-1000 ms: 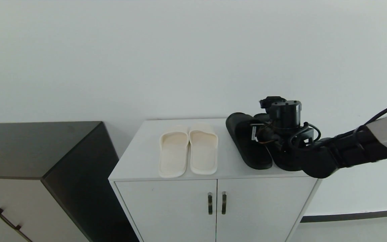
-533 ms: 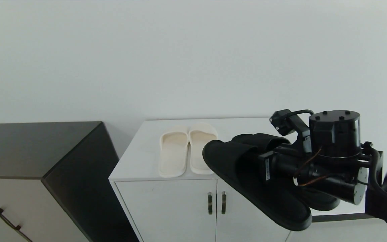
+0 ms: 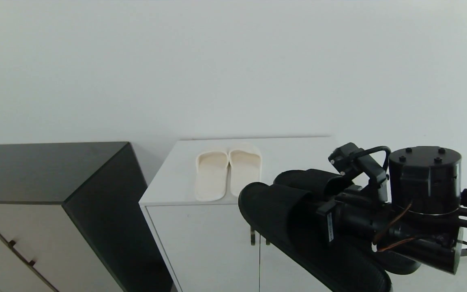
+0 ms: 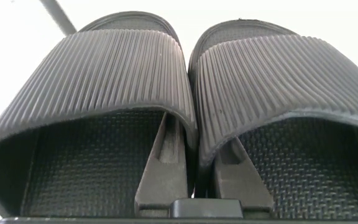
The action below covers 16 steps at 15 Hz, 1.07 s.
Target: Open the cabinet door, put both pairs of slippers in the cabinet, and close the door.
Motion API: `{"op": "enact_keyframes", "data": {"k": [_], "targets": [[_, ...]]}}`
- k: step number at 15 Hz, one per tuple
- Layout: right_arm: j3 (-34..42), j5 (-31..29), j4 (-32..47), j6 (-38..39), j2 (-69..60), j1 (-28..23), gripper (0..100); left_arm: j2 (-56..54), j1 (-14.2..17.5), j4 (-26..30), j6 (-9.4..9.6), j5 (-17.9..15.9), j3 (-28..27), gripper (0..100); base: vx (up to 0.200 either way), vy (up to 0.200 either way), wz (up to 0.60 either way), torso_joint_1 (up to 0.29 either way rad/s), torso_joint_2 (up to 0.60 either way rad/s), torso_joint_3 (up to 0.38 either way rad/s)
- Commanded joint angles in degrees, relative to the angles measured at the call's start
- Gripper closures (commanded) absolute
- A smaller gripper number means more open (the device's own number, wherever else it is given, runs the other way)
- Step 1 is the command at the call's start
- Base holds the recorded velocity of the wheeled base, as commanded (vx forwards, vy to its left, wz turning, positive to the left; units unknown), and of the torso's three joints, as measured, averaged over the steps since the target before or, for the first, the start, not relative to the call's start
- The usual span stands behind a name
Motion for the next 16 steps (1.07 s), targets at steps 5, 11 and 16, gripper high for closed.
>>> {"op": "enact_keyframes", "data": {"k": [5, 11, 16], "targets": [[3.85, 4.60, -0.99, -0.89, -3.35, -0.07, 100, 0.07, 0.00, -0.04, 0.08, 0.04, 0.00, 100, -0.040, 0.000, 0.00, -0.001, 0.00, 0.001], [4.73, 4.78, -1.08, -0.89, -3.79, -0.16, 100, 0.07, -0.09, -0.04, 0.43, -0.22, 0.00, 100, 0.000, -0.133, 0.00, 0.003, 0.00, 0.002], [6.93, 6.27, -1.78, -4.58, -3.79, -1.48, 100, 0.07, 0.00, -0.04, 0.17, -0.22, 0.00, 100, 0.000, 0.000, 0.00, 0.000, 0.00, 0.000]]}}
